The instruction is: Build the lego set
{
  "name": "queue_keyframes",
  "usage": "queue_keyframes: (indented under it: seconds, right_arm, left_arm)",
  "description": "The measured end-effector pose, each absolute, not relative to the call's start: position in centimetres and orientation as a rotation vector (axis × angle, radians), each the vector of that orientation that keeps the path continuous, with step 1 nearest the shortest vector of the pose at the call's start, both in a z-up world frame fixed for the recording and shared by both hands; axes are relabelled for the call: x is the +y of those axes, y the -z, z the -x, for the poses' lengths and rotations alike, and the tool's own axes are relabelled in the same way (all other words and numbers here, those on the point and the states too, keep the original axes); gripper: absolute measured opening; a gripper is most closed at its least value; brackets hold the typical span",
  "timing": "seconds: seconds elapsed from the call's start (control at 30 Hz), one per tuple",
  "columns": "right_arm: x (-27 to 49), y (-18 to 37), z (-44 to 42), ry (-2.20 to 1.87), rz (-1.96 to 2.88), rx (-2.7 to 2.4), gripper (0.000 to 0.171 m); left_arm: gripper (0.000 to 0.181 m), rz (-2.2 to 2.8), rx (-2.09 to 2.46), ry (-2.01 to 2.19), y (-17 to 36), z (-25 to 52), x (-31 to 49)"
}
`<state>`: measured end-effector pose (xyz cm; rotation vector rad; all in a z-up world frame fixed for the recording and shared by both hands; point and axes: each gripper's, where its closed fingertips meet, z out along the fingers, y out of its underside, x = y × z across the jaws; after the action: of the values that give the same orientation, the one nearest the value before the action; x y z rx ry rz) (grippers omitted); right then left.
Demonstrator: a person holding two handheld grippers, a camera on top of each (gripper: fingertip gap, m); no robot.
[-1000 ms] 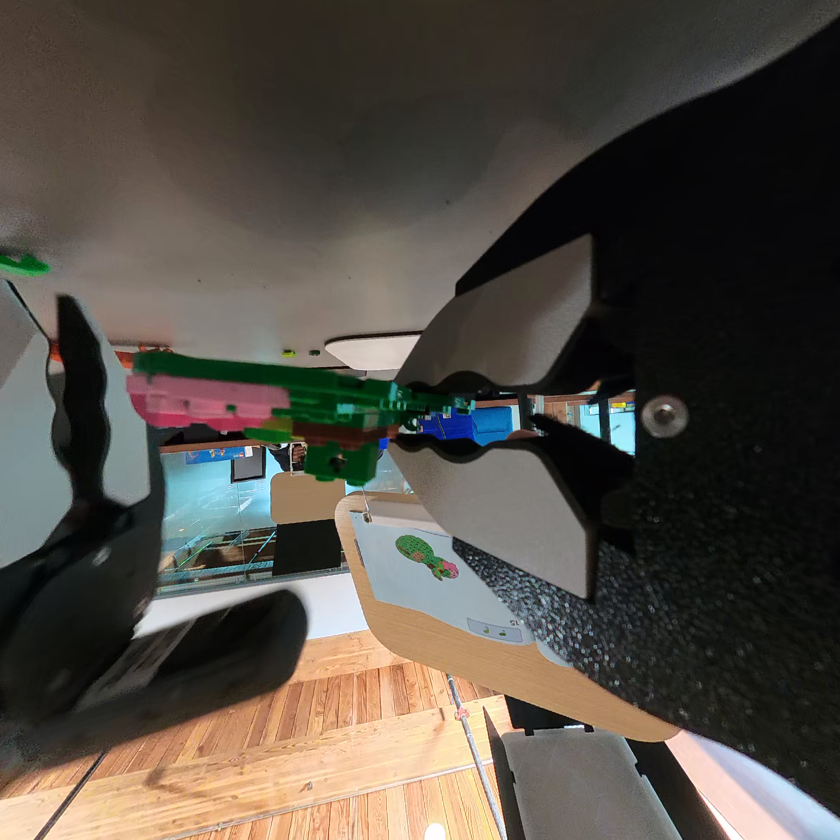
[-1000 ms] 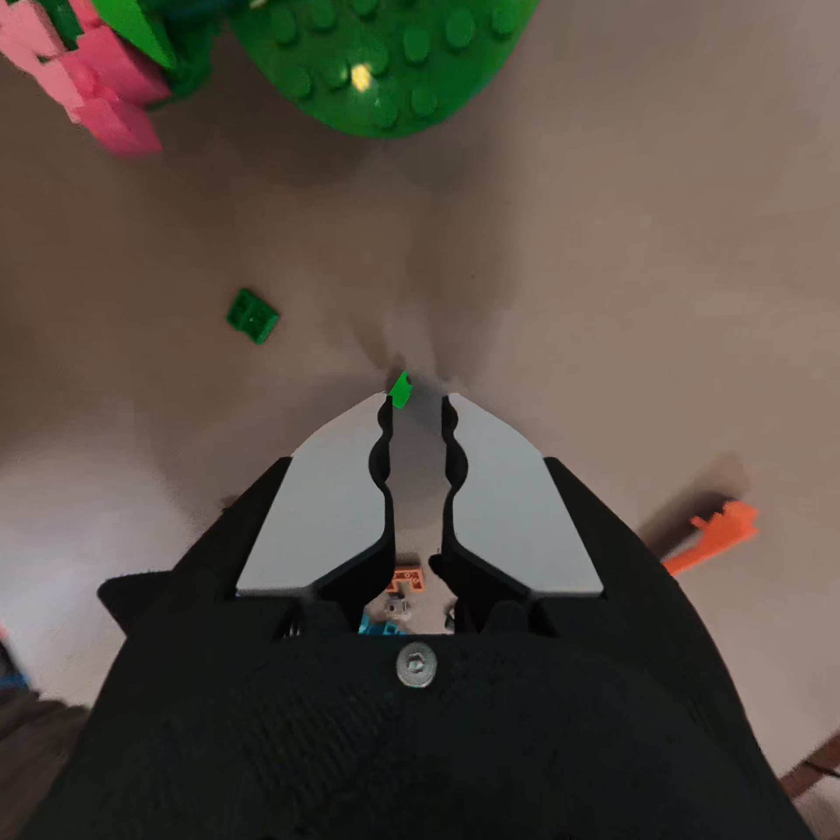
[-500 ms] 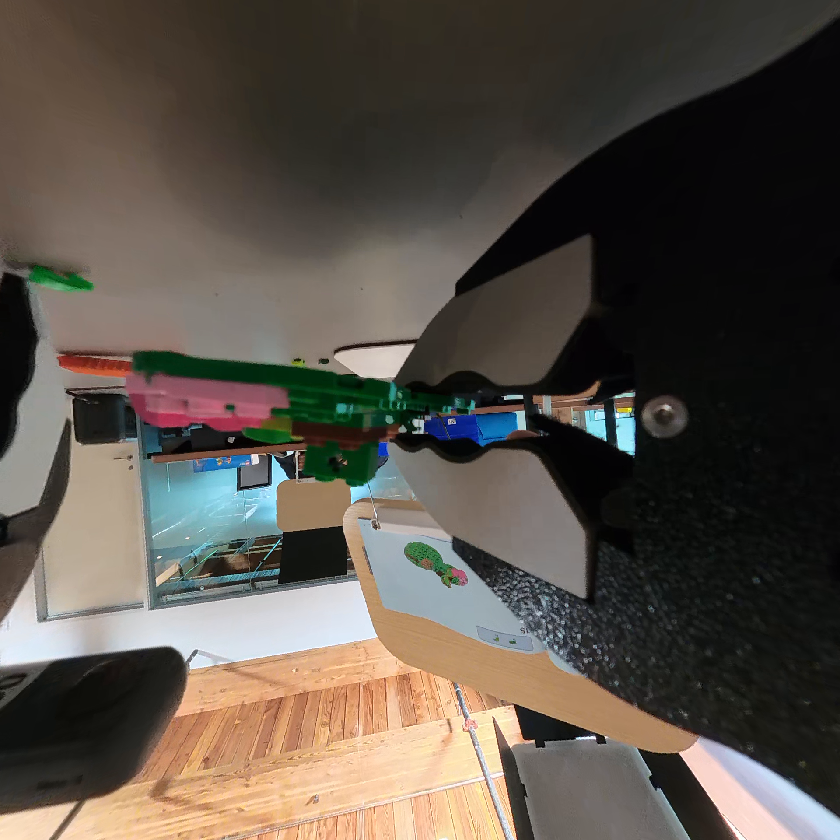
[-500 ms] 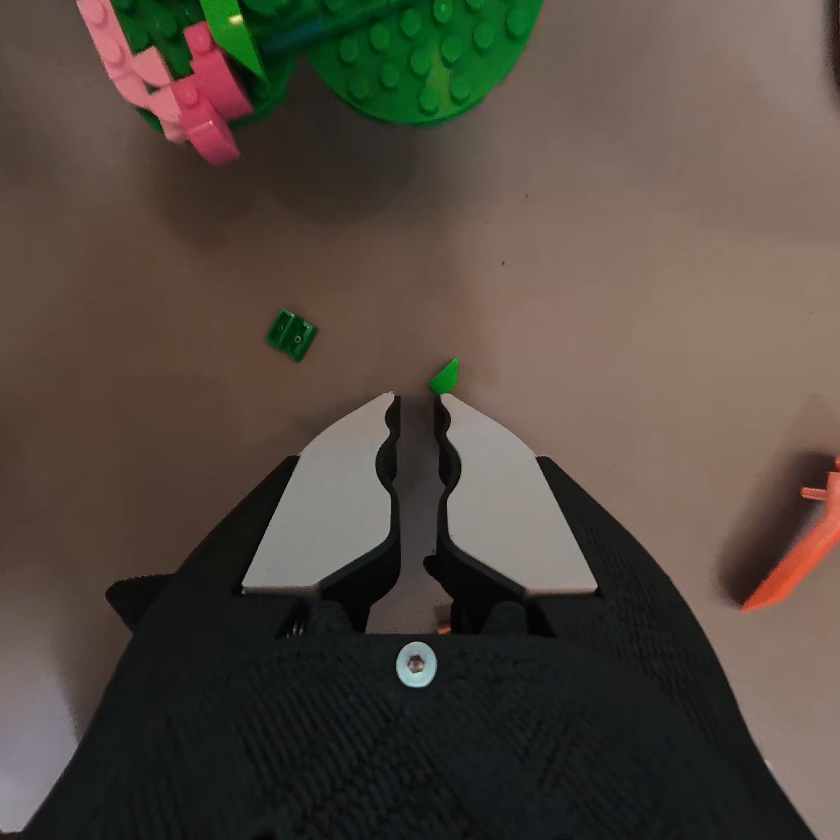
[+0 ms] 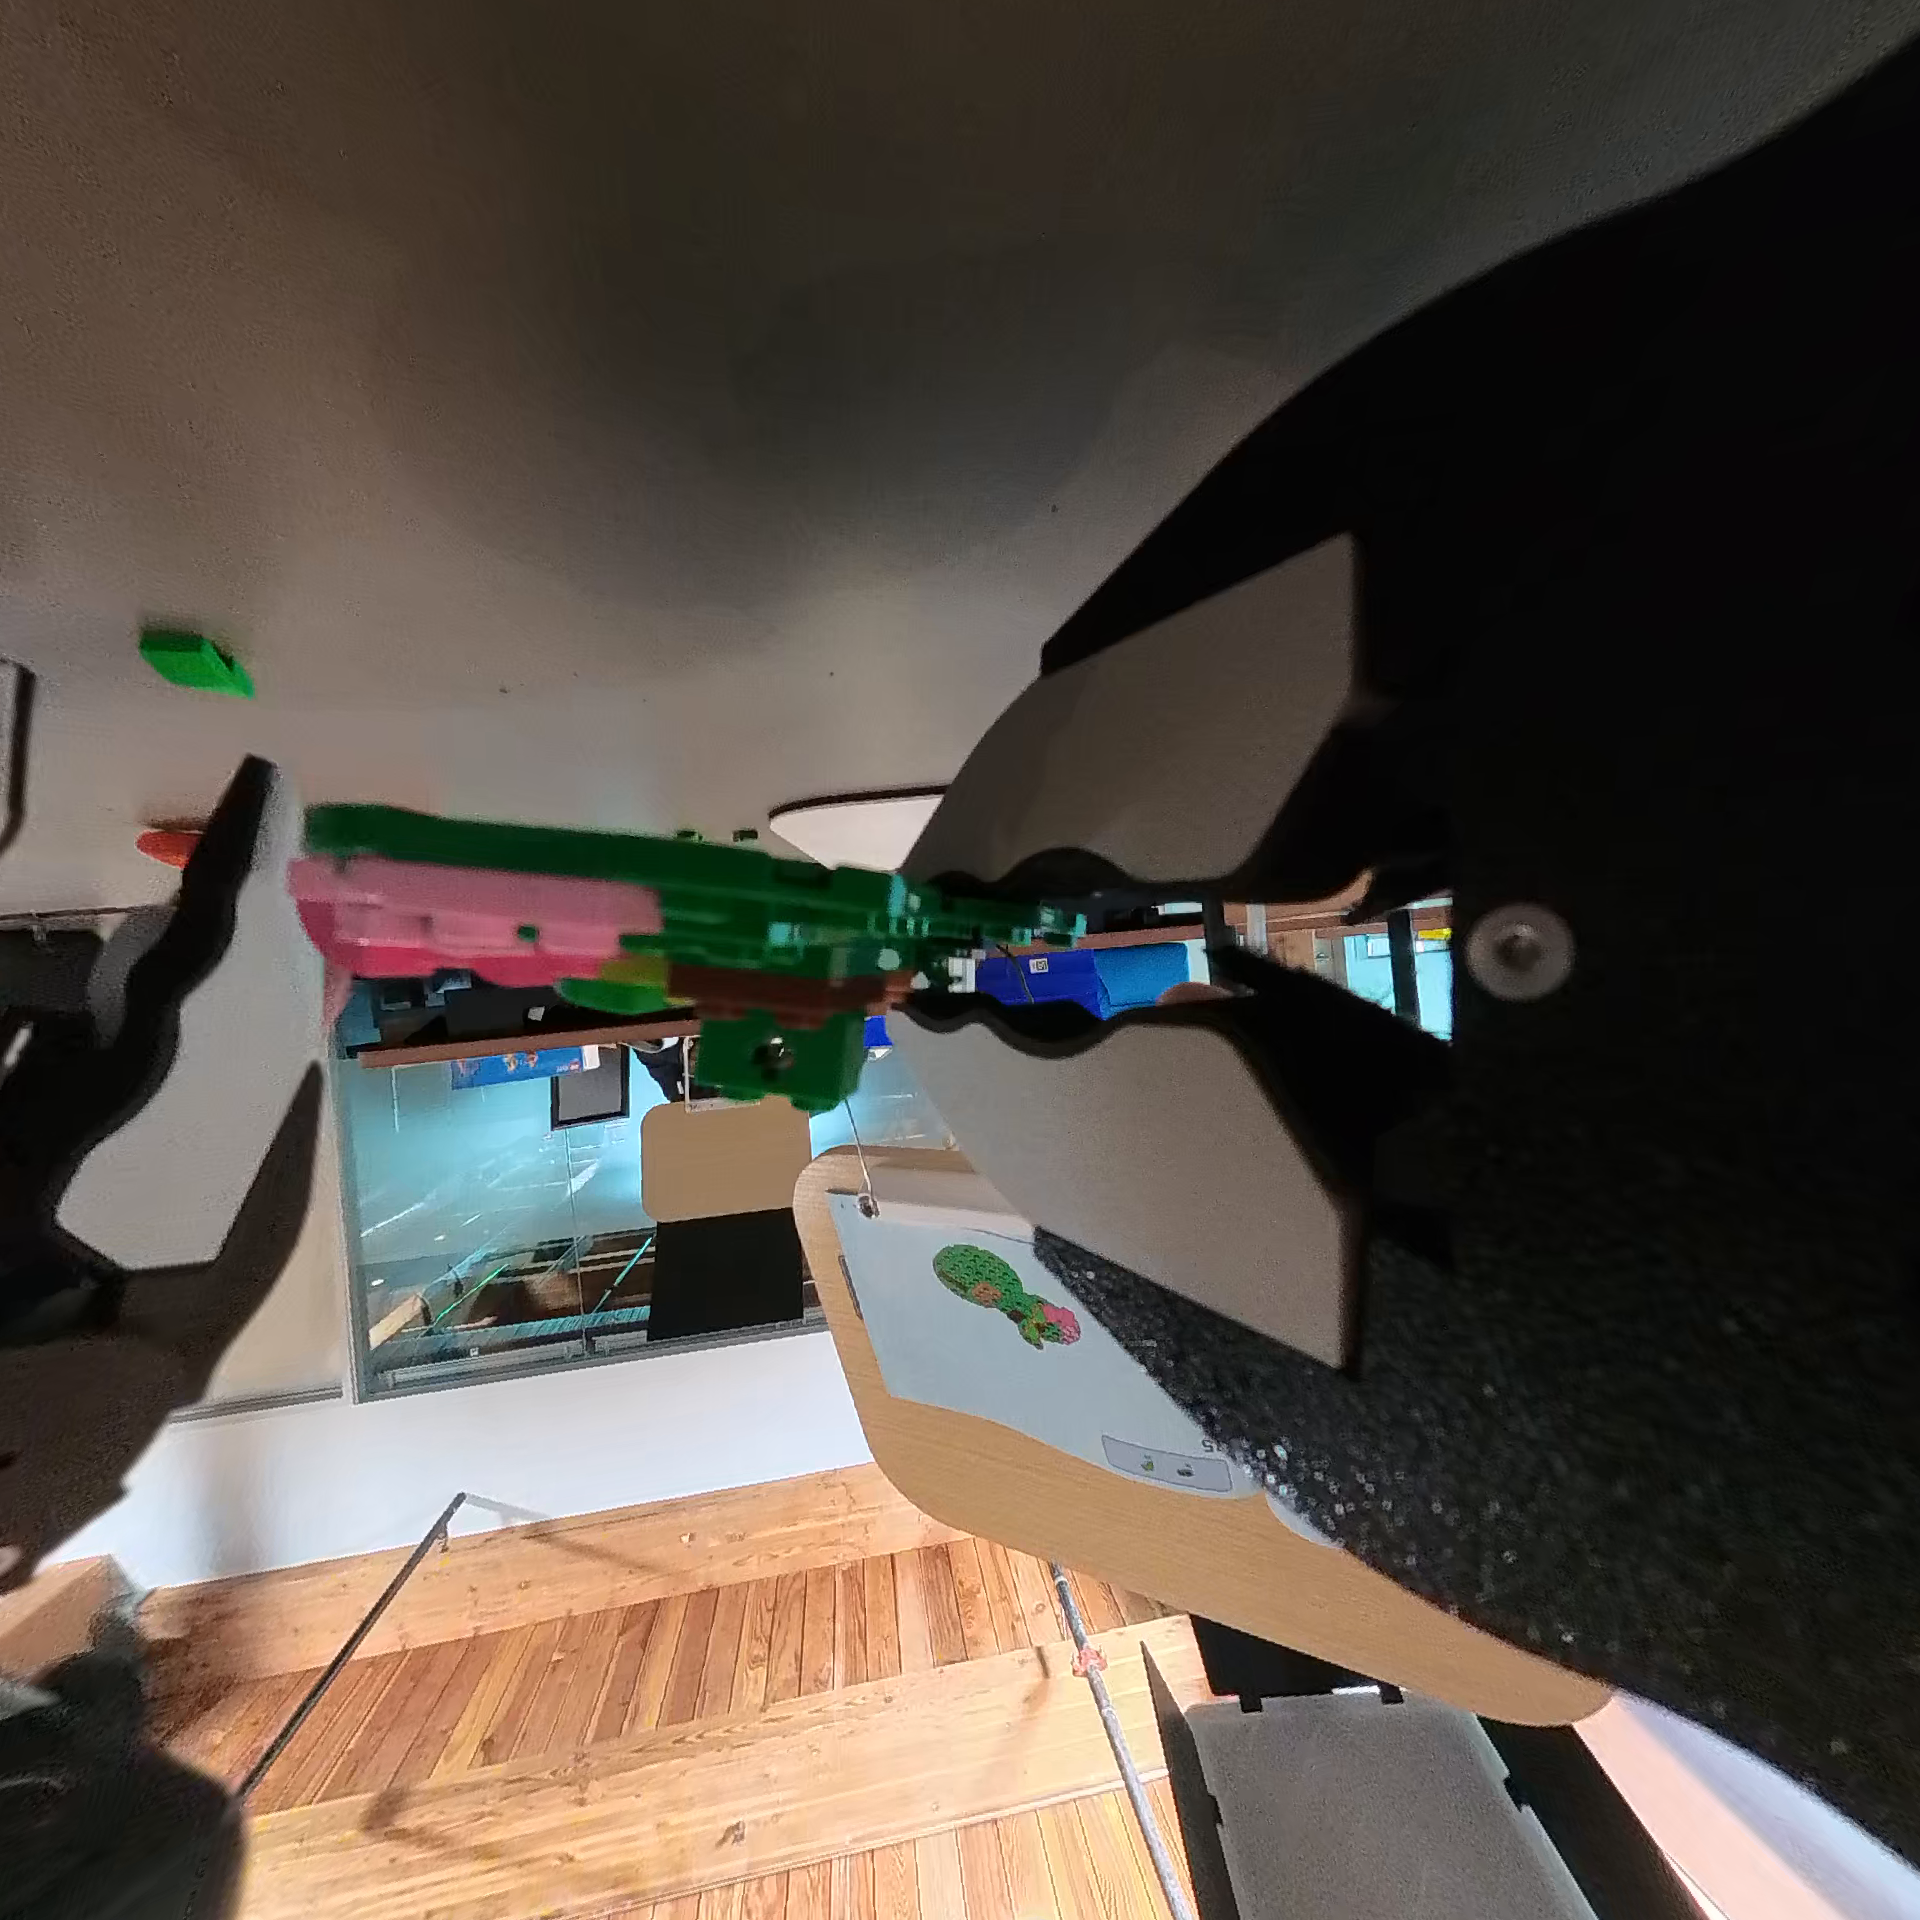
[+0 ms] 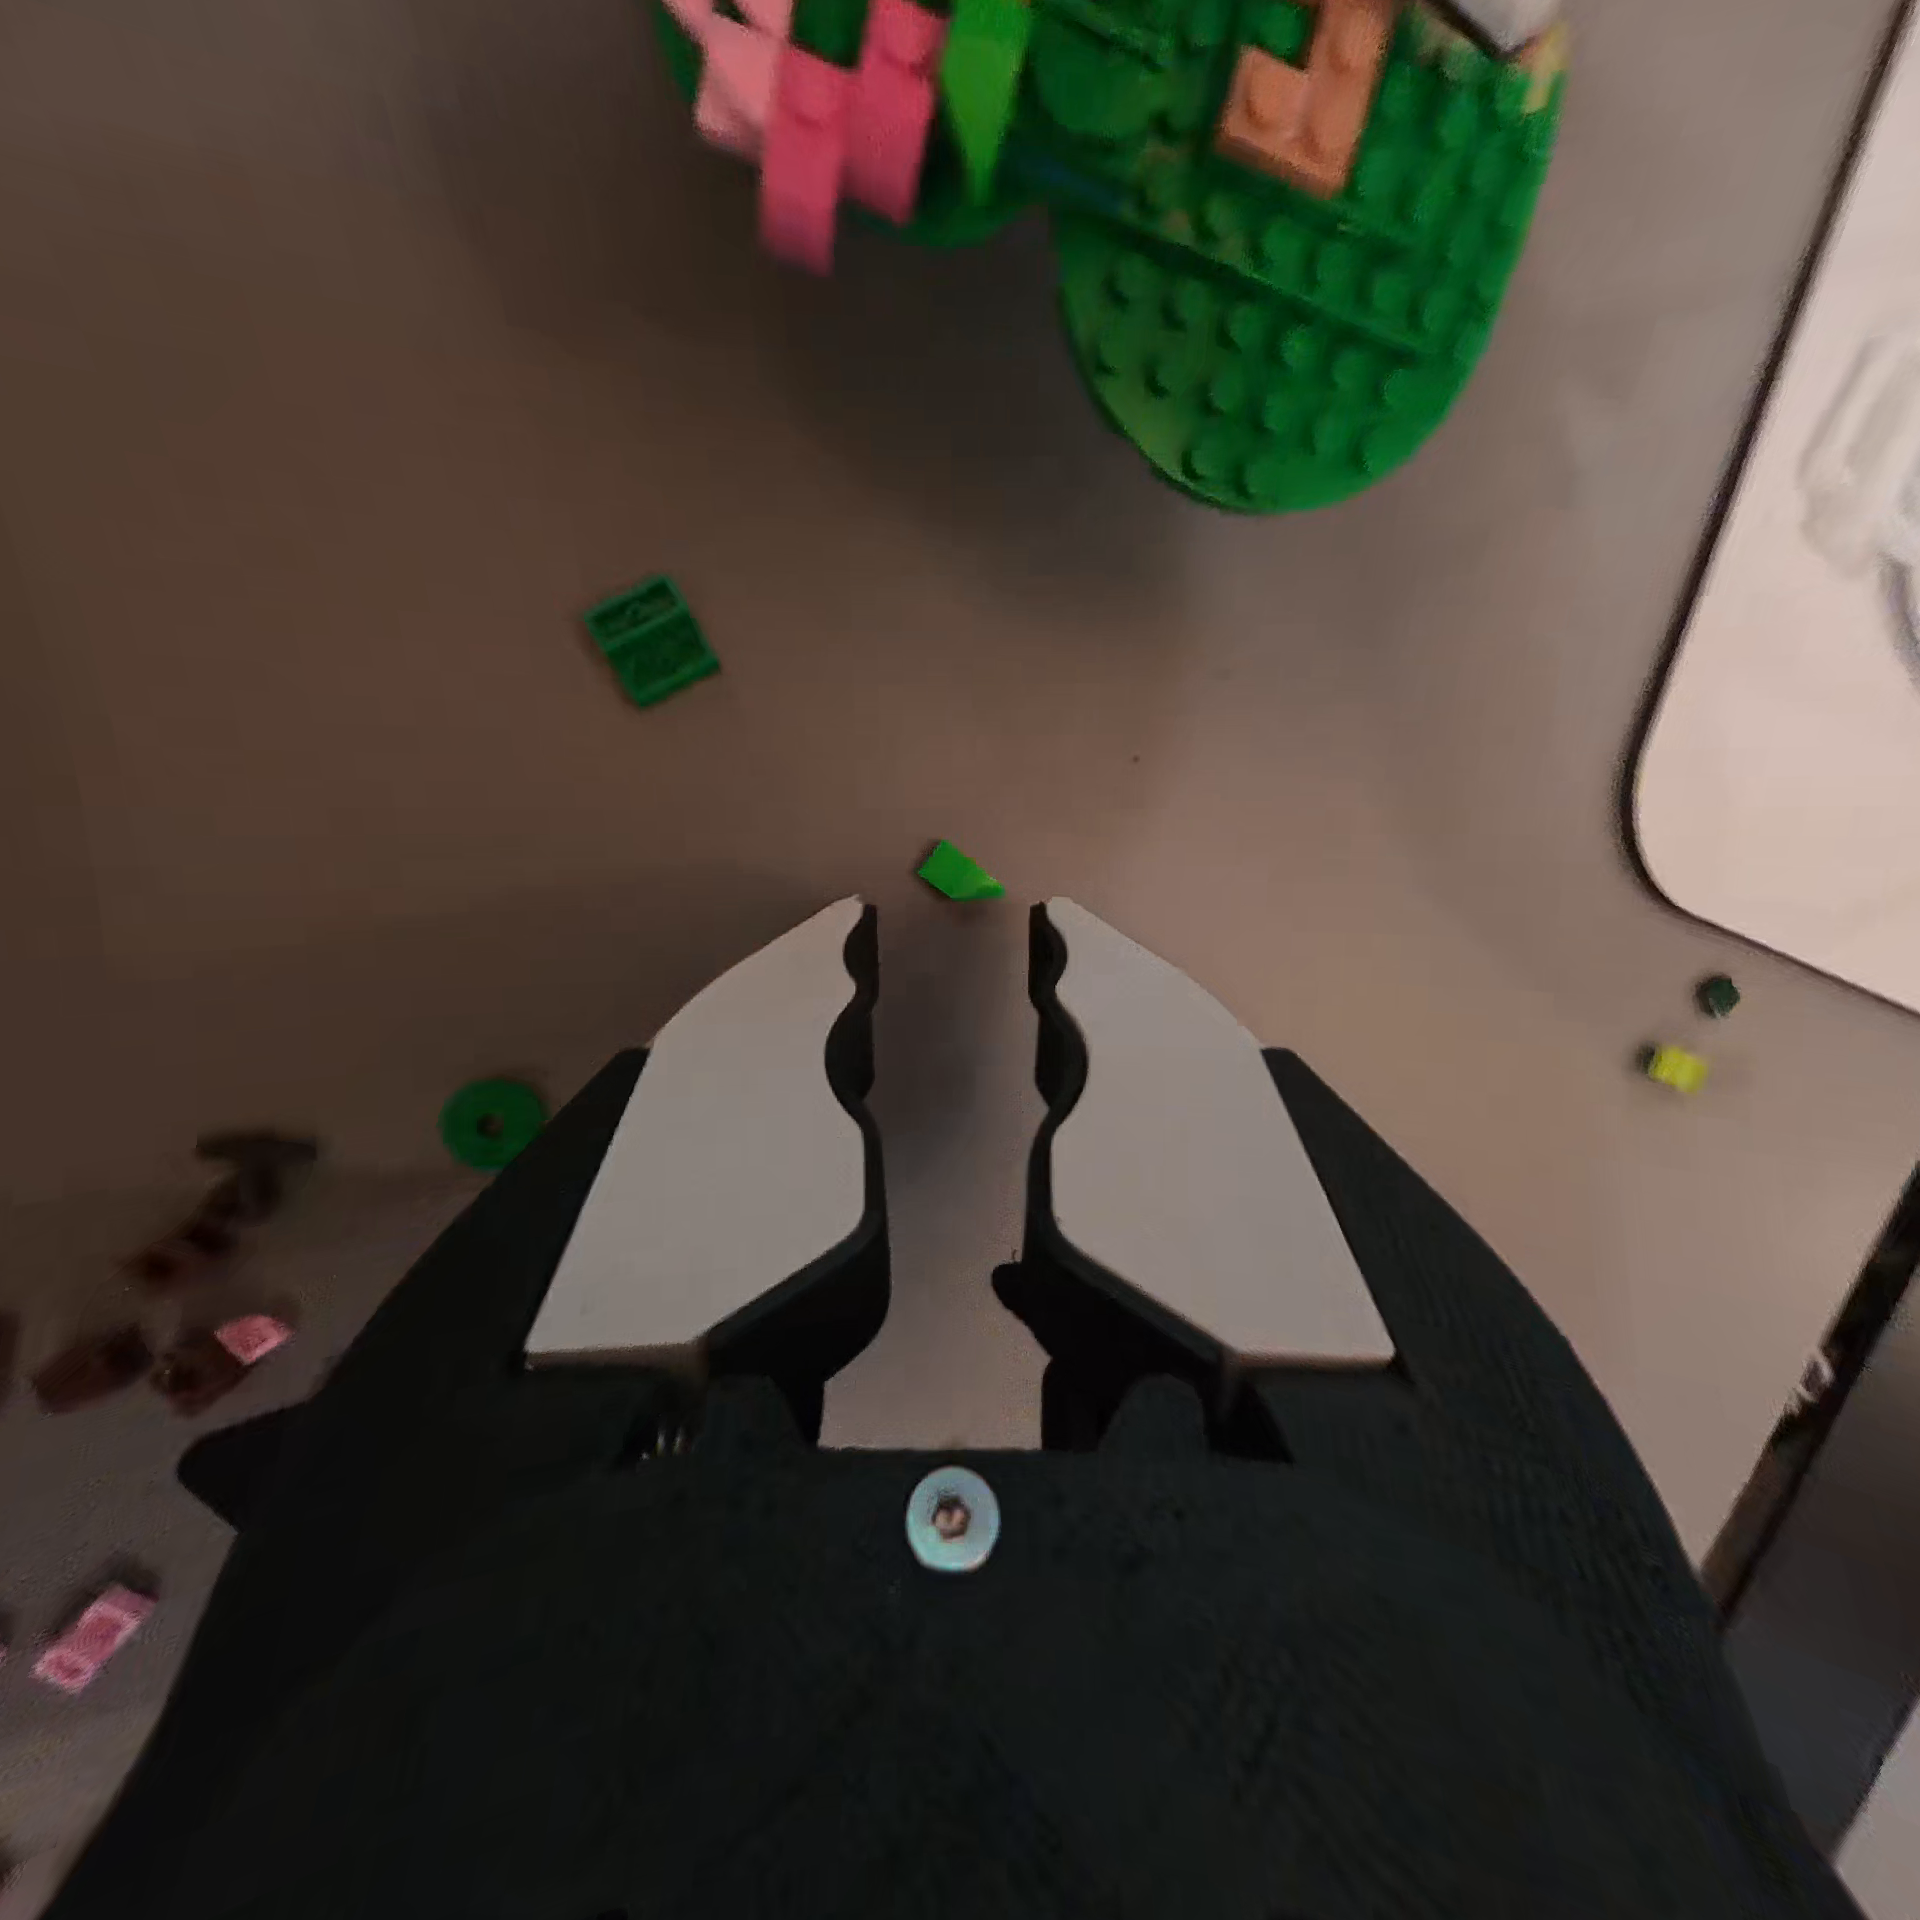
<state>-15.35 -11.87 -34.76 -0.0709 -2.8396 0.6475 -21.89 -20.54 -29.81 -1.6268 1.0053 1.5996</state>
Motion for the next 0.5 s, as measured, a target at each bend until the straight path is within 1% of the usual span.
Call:
queue_keyframes:
  seconds: [0.2, 0.5]
  right_arm:
    - [-12.21, 35.13, 15.39, -0.557, -0.169, -2.957, 0.025]
    - [-12.21, 35.53, 15.75, -0.406, -0.36, -3.046, 0.011]
  left_arm:
    - [0.014, 1.629, 1.026, -1.588, 30.09, 21.77, -20.49]
    - [0.014, 1.647, 1.034, -1.569, 30.51, 21.88, -20.49]
